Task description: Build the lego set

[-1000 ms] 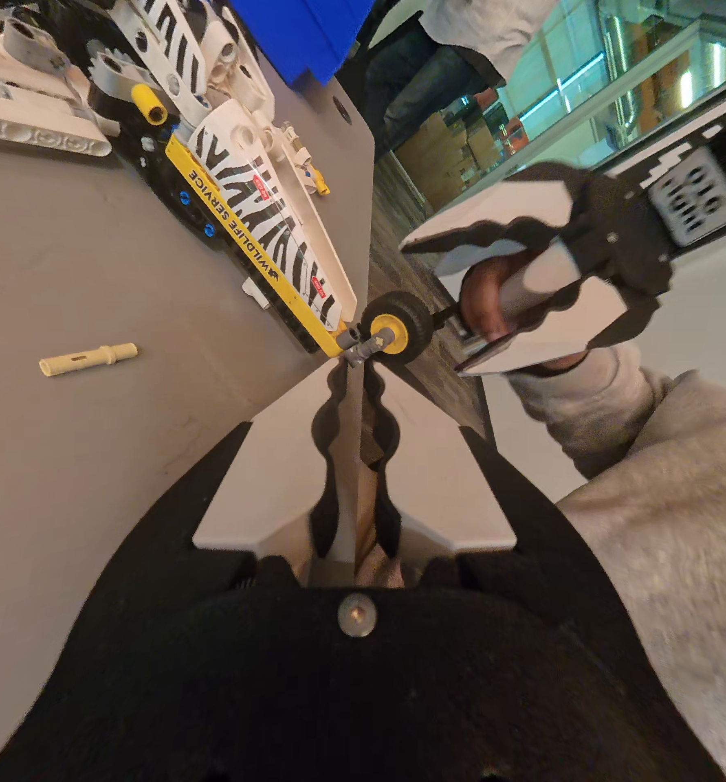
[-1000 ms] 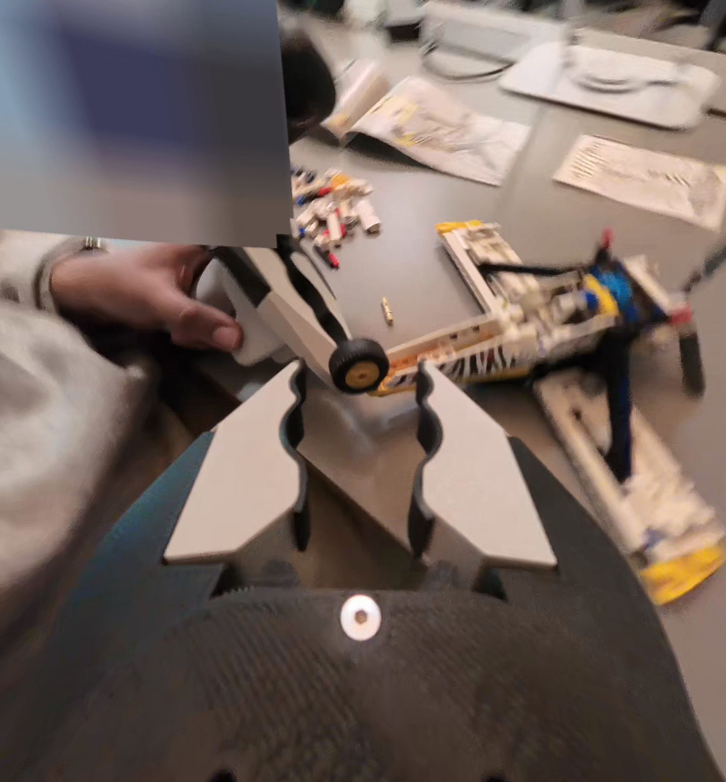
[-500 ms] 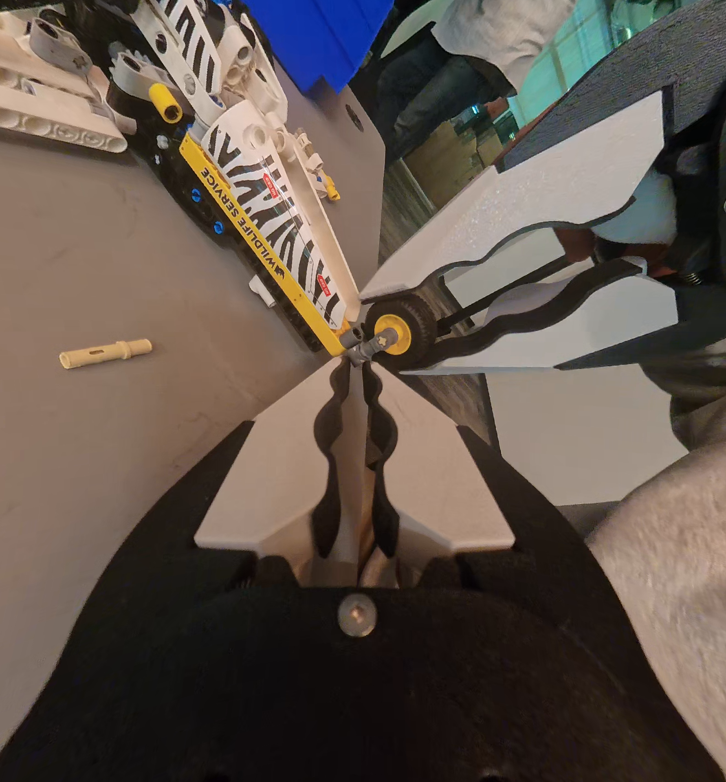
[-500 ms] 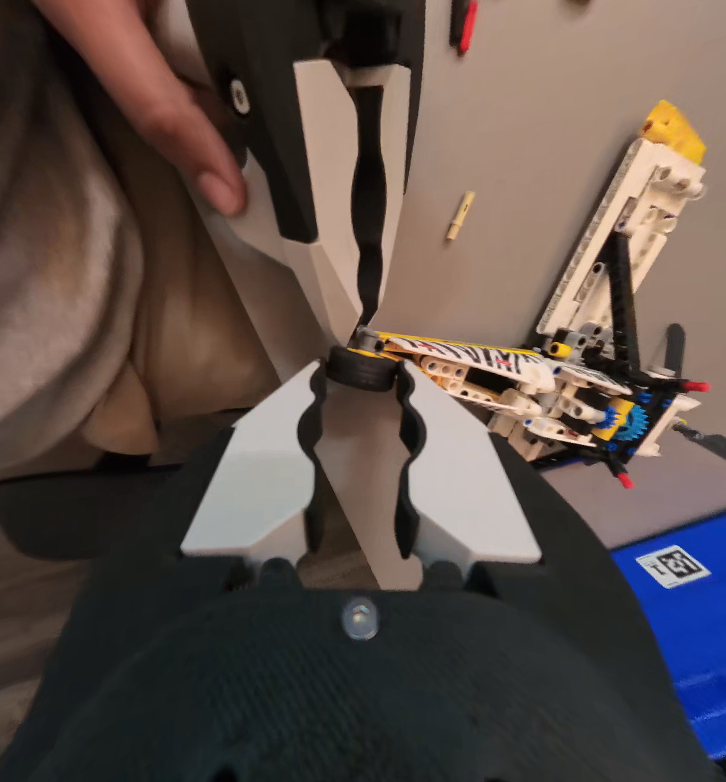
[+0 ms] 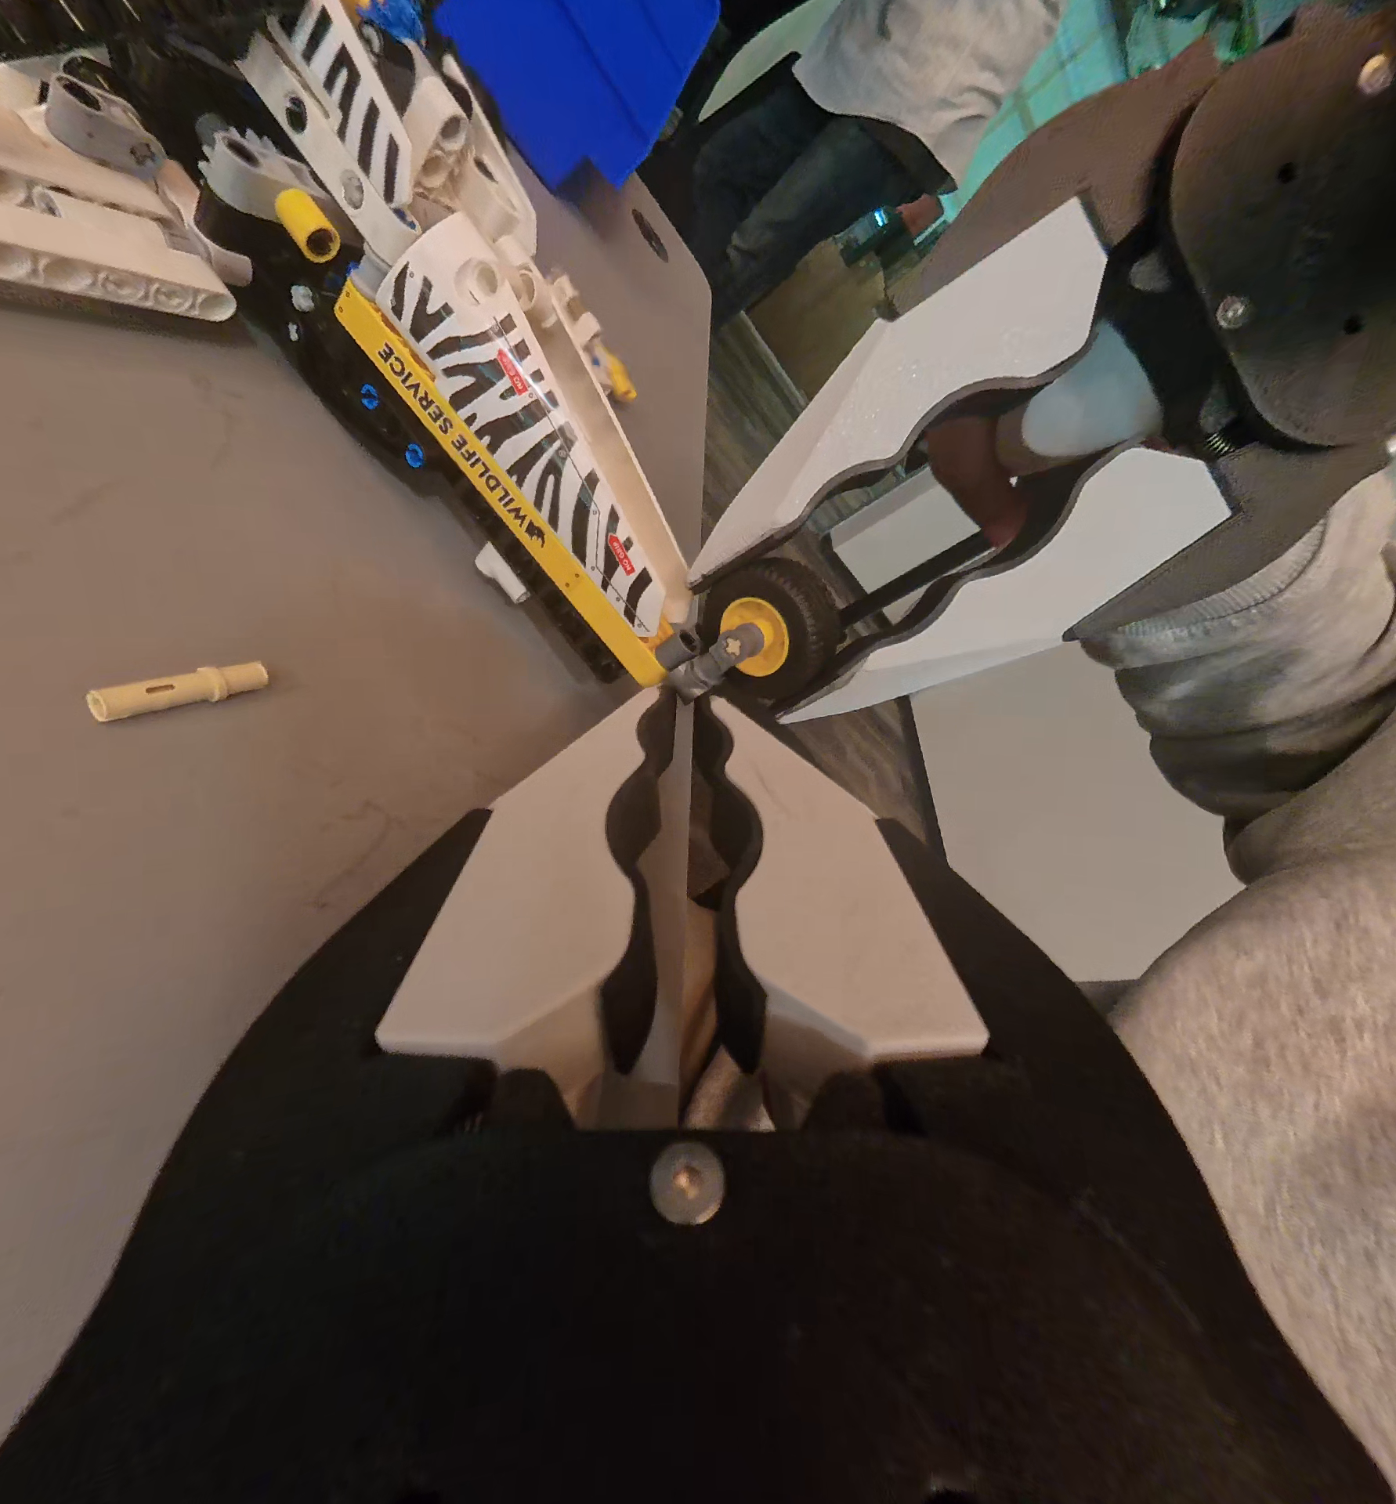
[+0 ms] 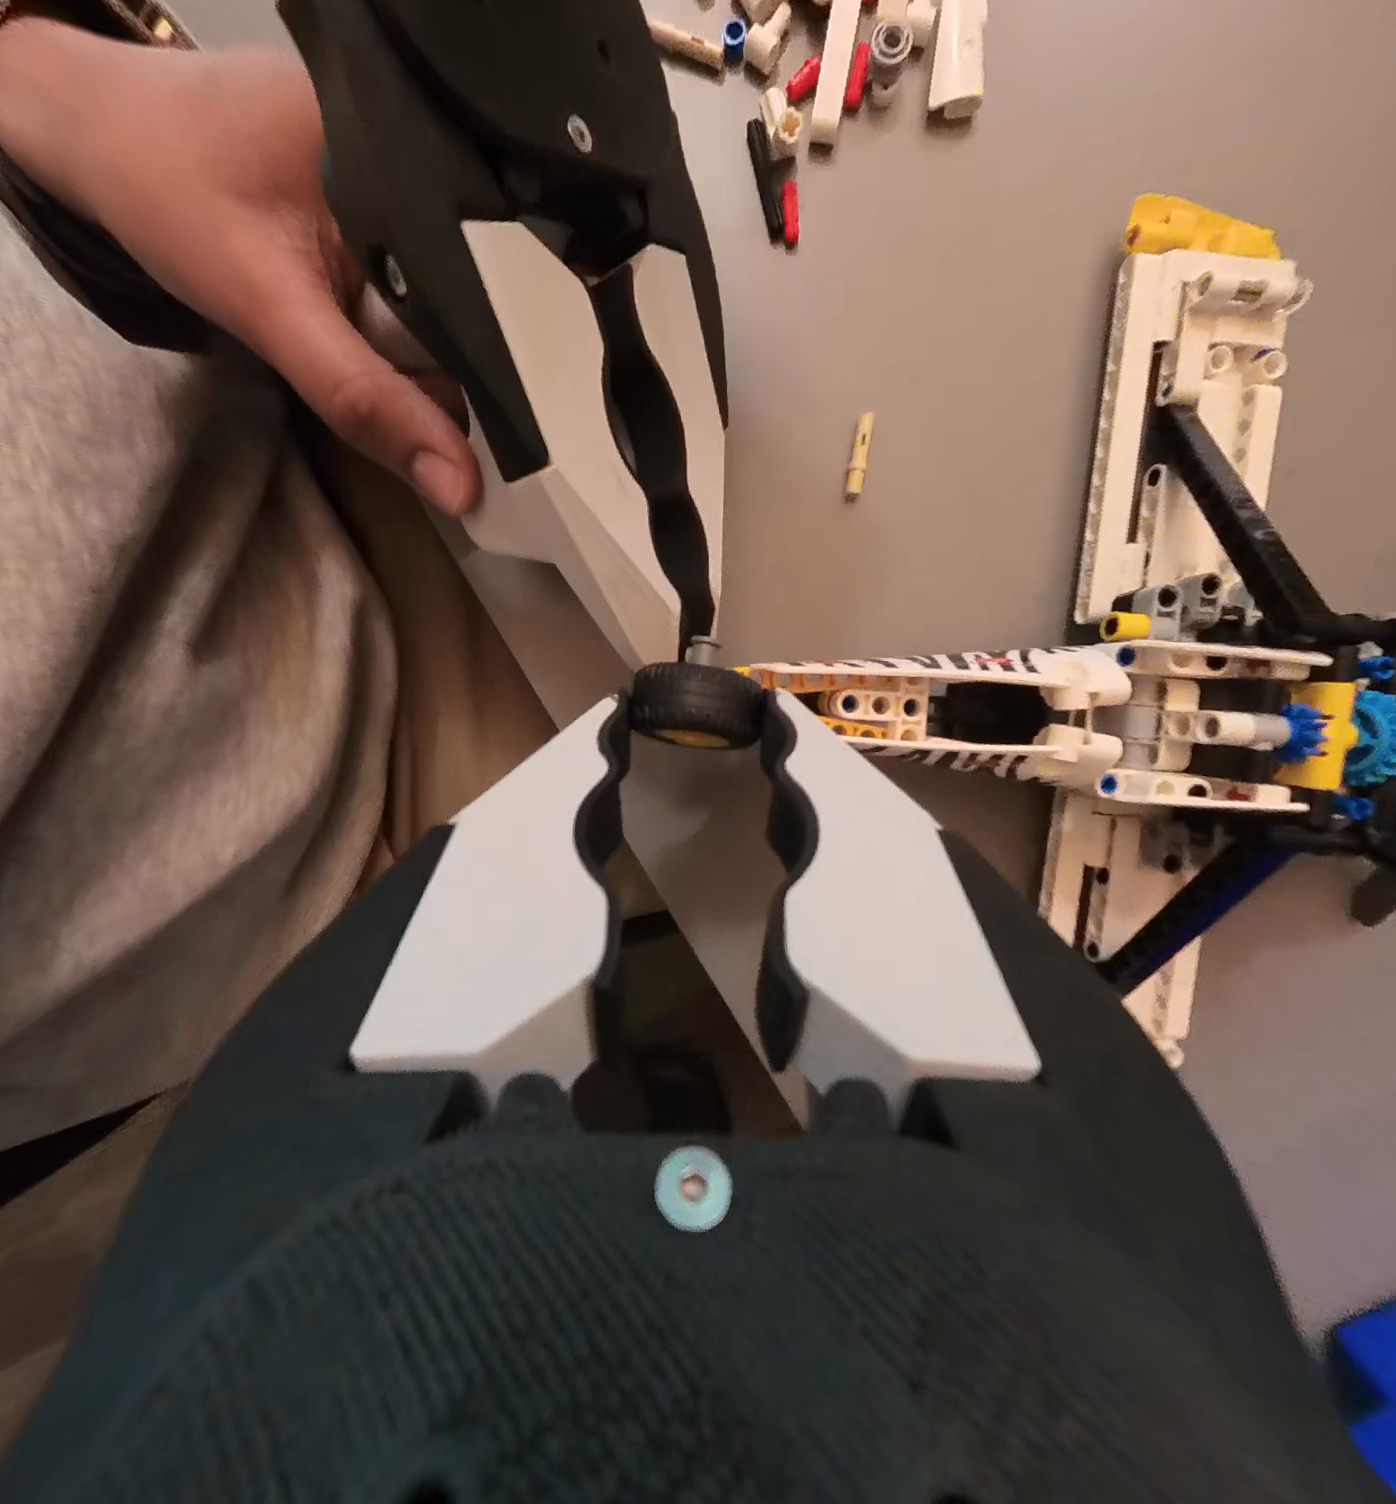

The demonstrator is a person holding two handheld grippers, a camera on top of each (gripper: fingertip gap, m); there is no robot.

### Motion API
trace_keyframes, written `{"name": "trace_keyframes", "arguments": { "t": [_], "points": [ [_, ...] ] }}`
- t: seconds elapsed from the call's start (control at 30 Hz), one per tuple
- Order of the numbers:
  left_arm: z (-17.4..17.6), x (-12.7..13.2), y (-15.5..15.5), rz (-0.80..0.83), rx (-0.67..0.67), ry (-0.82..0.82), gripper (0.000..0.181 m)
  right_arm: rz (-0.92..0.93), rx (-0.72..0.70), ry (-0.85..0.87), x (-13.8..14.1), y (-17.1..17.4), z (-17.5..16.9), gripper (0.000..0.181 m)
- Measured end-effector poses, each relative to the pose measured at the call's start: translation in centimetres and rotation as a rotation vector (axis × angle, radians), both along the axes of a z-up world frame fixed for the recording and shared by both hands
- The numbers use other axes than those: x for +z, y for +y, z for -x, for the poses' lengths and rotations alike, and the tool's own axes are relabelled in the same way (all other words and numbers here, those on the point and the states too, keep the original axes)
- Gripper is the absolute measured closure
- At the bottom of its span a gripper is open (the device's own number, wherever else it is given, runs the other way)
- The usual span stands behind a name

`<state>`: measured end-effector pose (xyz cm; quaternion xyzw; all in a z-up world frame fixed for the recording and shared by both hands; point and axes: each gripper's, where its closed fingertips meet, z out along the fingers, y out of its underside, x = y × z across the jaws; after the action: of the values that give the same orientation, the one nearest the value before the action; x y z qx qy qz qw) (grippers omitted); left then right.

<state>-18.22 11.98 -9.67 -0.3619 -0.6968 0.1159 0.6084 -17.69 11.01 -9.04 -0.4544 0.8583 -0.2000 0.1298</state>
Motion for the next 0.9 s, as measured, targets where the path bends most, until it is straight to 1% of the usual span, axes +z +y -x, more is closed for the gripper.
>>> {"name": "trace_keyframes", "arguments": {
  "t": [0.07,0.17,0.27,0.33,0.4,0.5,0.57,0.7,0.8,0.9],
  "points": [
    [-0.2,0.5,-0.3,0.007,0.022,0.030,0.175,0.026,0.008,-0.007,0.0,0.1,0.0,0.150],
    [-0.9,1.9,-0.8,0.018,0.041,0.122,0.175,0.063,0.029,-0.001,-0.3,0.4,0.2,0.150],
    [-1.1,1.9,-0.6,0.074,0.008,0.114,0.175,0.107,0.052,-0.030,-0.1,0.7,0.2,0.150],
    [-0.9,1.9,0.1,0.136,-0.051,0.103,0.174,0.130,0.080,-0.050,0.0,0.9,0.2,0.150],
    [-0.6,1.7,0.4,0.227,-0.086,0.077,0.169,0.149,0.108,-0.079,0.1,1.0,0.3,0.150],
    [-0.1,1.9,0.0,0.386,-0.109,0.075,0.161,0.158,0.152,-0.119,0.2,1.2,0.4,0.150],
    [0.1,1.9,-0.4,0.465,-0.118,0.075,0.160,0.167,0.179,-0.134,0.3,1.4,0.5,0.150],
    [0.4,2.1,0.7,0.465,-0.216,0.107,0.166,0.215,0.213,-0.154,0.4,1.6,0.5,0.150],
    [0.3,2.1,1.6,0.459,-0.273,0.123,0.176,0.243,0.226,-0.195,0.5,1.9,0.3,0.150],
    [0.3,2.0,1.9,0.437,-0.305,0.121,0.176,0.262,0.222,-0.241,0.5,2.0,0.4,0.150]
  ]
}}
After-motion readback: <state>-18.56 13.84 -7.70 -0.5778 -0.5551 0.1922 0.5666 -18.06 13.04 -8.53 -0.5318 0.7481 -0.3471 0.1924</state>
